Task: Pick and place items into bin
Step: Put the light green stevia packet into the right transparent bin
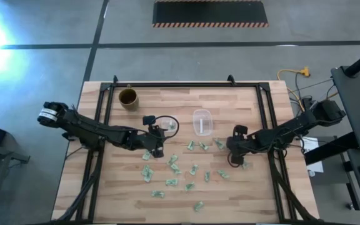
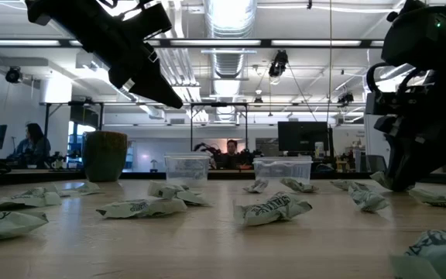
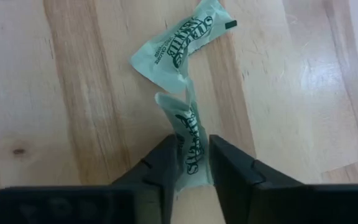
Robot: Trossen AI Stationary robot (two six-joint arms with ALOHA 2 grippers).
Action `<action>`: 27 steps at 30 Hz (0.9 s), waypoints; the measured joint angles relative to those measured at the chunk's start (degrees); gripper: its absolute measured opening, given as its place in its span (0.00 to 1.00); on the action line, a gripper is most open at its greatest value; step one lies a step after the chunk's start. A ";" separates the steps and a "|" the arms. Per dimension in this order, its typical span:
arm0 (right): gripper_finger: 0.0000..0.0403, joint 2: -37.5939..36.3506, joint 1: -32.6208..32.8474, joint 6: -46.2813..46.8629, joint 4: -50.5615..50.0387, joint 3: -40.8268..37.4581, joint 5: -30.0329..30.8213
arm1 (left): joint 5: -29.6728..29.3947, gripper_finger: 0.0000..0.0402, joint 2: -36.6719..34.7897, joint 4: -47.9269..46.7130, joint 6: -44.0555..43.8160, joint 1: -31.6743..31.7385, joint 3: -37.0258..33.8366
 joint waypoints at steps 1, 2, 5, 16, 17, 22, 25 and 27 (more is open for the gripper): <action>0.16 -0.06 0.00 0.00 -0.01 -0.01 0.12 | 0.00 0.31 0.00 0.00 0.00 0.00 -0.02; 0.14 -0.21 0.00 0.03 -0.07 -0.01 0.71 | 0.00 0.31 0.00 0.00 0.00 0.00 -0.02; 0.07 -1.24 0.00 0.15 -0.04 -0.01 1.79 | 0.00 0.31 0.00 0.00 0.00 0.00 -0.02; 0.02 -8.03 -0.04 -1.96 -0.15 0.27 5.93 | 0.00 0.31 0.00 0.02 0.00 0.04 -0.02; 0.02 -8.71 -0.04 -2.60 -0.12 0.69 7.10 | -0.02 0.31 0.00 0.05 0.00 0.04 -0.02; 0.02 -10.64 -1.08 -8.79 3.76 2.95 12.78 | -0.33 0.31 0.01 1.13 0.12 0.04 -0.04; 0.02 -10.18 -2.31 -17.20 12.11 3.92 13.13 | -0.35 0.31 0.02 2.05 0.20 0.04 -0.04; 0.02 -9.34 -3.44 -21.41 16.34 4.90 13.13 | -0.35 0.31 0.02 1.99 0.20 0.04 -0.04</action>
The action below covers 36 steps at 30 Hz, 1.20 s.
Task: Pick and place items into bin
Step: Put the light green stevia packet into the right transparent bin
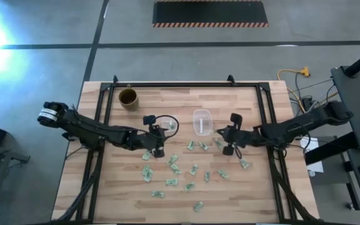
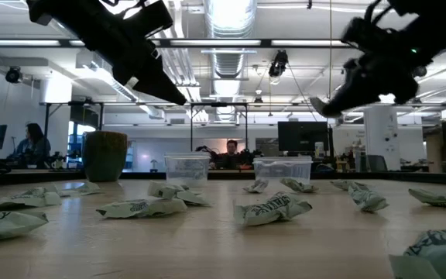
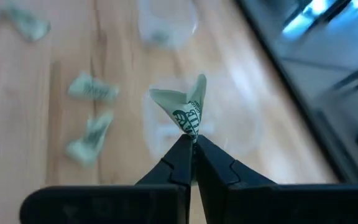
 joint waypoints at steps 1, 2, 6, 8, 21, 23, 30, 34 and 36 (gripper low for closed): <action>0.02 0.53 -0.62 -1.47 1.13 0.69 0.00 | -0.01 0.31 0.00 0.00 0.00 -0.01 0.00; 0.02 1.09 -1.27 -2.62 1.81 1.50 -0.01 | -0.03 0.31 0.00 0.01 -0.01 -0.01 0.00; 0.02 3.54 -4.13 -3.12 2.25 5.01 -0.03 | -0.04 0.31 0.00 0.00 0.00 0.00 0.00; 0.02 5.19 -5.55 -2.35 2.07 6.25 -0.03 | -0.06 0.31 0.00 -0.02 0.00 0.00 0.00; 0.02 21.40 -13.27 2.68 2.09 12.02 -0.26 | -0.04 0.31 0.02 -0.48 -0.08 -0.04 -0.02; 0.02 23.46 -13.89 2.55 2.03 12.91 -0.26 | -0.04 0.31 0.02 -0.55 -0.13 -0.04 -0.02; 0.03 27.16 -14.46 -1.33 2.21 14.69 -2.94 | -0.02 0.31 0.02 -0.50 -0.17 -0.04 -0.38; 0.09 27.28 -14.48 -2.78 2.30 14.79 -3.10 | -0.02 0.31 0.02 -0.52 -0.19 -0.03 -1.01; 0.13 26.90 -14.48 -2.88 2.11 14.79 -3.10 | -0.02 0.31 0.02 -0.48 -0.18 0.00 -1.11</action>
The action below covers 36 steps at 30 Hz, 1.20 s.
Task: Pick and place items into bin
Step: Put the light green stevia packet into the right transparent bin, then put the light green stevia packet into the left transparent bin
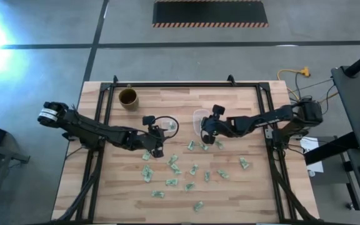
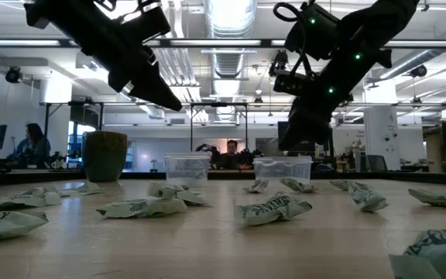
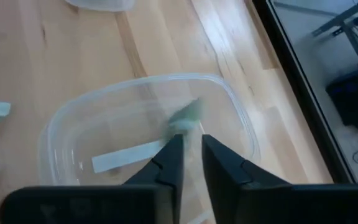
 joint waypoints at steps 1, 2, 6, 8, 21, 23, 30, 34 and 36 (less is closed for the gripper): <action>0.15 -0.30 0.02 0.00 0.10 0.00 0.00 | 0.00 0.31 0.00 0.01 0.00 0.00 -0.09; 0.18 -0.59 0.02 0.00 0.19 0.00 0.00 | 0.00 0.31 0.00 -0.02 0.00 0.00 -0.17; 0.26 -2.04 0.02 -0.68 -0.03 0.00 0.00 | 0.09 0.31 0.00 -0.03 -0.01 -0.03 -0.59; 0.29 -3.27 0.15 -1.74 0.02 -0.02 -0.04 | 1.28 0.31 0.00 -0.69 -0.03 -0.11 -0.69; 0.33 -11.82 3.16 -6.17 -0.50 -0.04 -13.86 | 15.48 0.31 -1.63 -19.46 -17.05 -3.02 -0.52; 0.33 -12.05 3.29 -6.19 -0.50 -0.07 -15.64 | 15.56 0.31 -1.73 -22.23 -20.74 -4.09 -0.60; 0.31 -11.47 3.77 -6.40 -0.59 -0.70 -18.61 | 15.73 0.31 -1.79 -26.71 -27.65 -8.30 -0.69; 0.30 -11.49 4.08 -6.34 -0.52 -1.42 -19.58 | 15.67 0.31 -1.86 -28.03 -30.93 -9.20 -1.49; 0.31 -11.55 4.43 -6.16 -0.54 -1.81 -19.72 | 15.00 0.31 -1.86 -27.98 -33.63 -9.20 -2.91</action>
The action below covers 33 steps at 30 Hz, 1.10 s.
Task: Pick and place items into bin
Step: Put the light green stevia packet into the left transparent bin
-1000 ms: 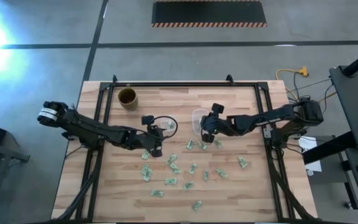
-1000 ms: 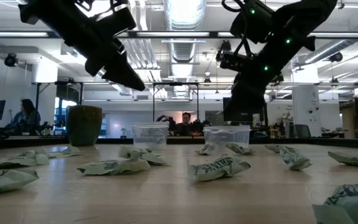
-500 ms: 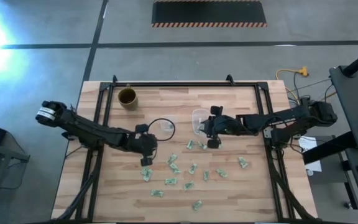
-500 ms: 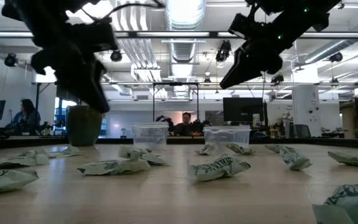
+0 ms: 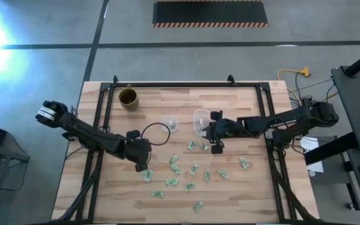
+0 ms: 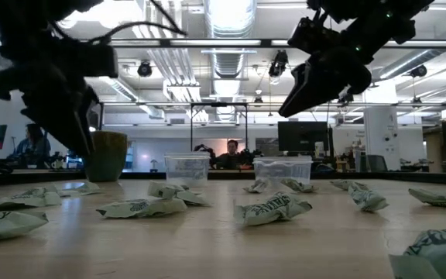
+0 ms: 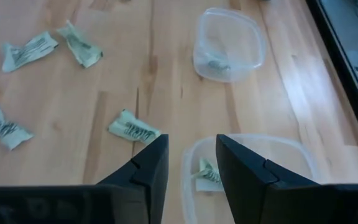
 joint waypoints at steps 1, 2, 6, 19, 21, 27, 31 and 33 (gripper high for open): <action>0.31 0.00 0.23 0.00 0.07 -0.20 0.01 | -0.47 0.31 0.00 -0.11 -1.60 0.00 -0.86; 0.31 -0.02 0.60 0.00 0.05 -0.44 0.03 | -0.69 0.31 0.00 0.01 -3.06 0.00 -1.72; 0.30 -0.02 2.20 -0.13 0.06 -1.40 -0.01 | -0.93 0.31 -0.75 3.18 -7.16 0.02 -5.05; 0.28 -3.12 9.42 -6.73 0.29 -1.73 -4.64 | -1.25 0.31 -4.50 15.10 -9.36 0.09 -11.72; 0.27 -4.34 10.64 -6.91 0.10 -1.73 -4.66 | -1.23 0.31 -4.39 17.12 -9.50 0.09 -12.91; 0.26 -8.30 12.65 -6.87 0.06 -1.94 -4.55 | -1.25 0.31 -2.76 18.50 -9.66 0.09 -13.88; 0.24 -9.79 13.16 -6.31 -0.04 -2.24 -4.45 | -1.26 0.31 -0.99 19.38 -9.68 0.09 -13.91; 0.24 -10.16 13.25 -6.23 -0.03 -2.51 -4.45 | -1.27 0.31 -0.25 20.28 -9.66 0.09 -13.91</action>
